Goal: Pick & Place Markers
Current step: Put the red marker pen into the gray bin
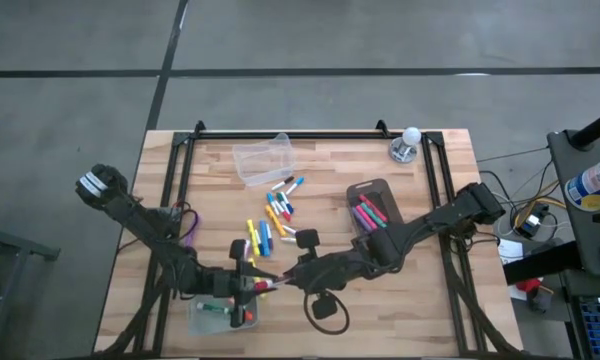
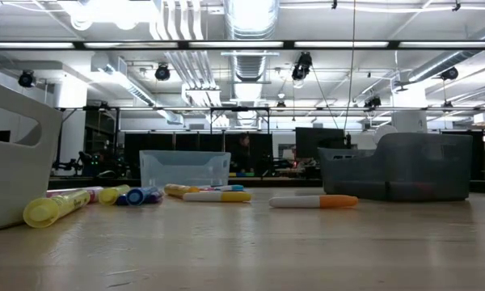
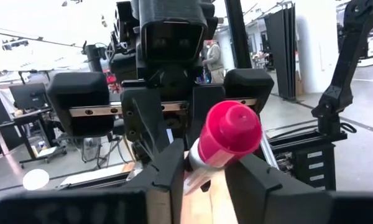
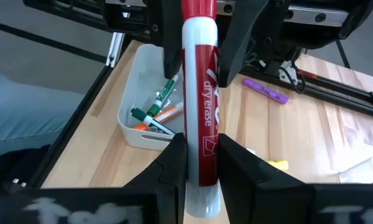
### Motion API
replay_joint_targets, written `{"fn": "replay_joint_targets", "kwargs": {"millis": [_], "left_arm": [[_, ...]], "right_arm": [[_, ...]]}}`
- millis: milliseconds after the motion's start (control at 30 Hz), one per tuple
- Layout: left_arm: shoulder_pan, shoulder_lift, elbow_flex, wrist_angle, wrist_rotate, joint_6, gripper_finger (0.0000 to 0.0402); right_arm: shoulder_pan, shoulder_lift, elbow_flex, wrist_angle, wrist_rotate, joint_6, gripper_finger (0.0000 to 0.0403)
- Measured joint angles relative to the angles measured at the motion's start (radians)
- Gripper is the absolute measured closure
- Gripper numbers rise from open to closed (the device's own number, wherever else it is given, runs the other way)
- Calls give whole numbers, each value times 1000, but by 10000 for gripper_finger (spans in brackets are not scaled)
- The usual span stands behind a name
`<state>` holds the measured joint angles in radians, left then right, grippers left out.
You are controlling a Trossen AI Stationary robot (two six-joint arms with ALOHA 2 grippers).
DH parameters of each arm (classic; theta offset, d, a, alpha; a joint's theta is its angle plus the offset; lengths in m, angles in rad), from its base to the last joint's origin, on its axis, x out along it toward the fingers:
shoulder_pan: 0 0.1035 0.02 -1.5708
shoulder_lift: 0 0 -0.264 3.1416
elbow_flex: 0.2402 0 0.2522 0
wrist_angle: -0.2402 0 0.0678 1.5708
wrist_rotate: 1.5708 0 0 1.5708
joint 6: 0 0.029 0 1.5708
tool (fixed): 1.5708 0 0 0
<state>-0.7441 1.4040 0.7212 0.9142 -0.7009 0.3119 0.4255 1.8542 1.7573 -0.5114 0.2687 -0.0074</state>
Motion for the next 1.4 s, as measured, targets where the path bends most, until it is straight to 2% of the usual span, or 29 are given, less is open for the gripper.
{"fn": "replay_joint_targets", "kwargs": {"millis": [167,333,633,867,1033,1167,1333,1400], "left_arm": [[0,0,0,-9,-13,9,349],[-10,-2,0,-75,-44,-34,349],[-74,-52,51,-445,-60,-249,341],[-152,-90,182,-932,-64,-535,340],[-196,-92,220,-1025,-83,-597,340],[-223,-94,242,-1129,-52,-662,339],[-250,-94,296,-1377,-3,-898,339],[-255,-94,303,-1437,70,-991,339]], "right_arm": [[0,0,-7,1,0,9,329],[0,0,-32,-10,-12,22,296],[3,-2,-144,-10,-11,109,261],[3,-2,-260,20,-4,217,268],[3,-2,-315,37,-4,240,279],[8,-2,-329,36,-5,261,288],[11,-2,-330,6,-8,289,295],[11,-2,-331,-8,-8,292,298]]}}
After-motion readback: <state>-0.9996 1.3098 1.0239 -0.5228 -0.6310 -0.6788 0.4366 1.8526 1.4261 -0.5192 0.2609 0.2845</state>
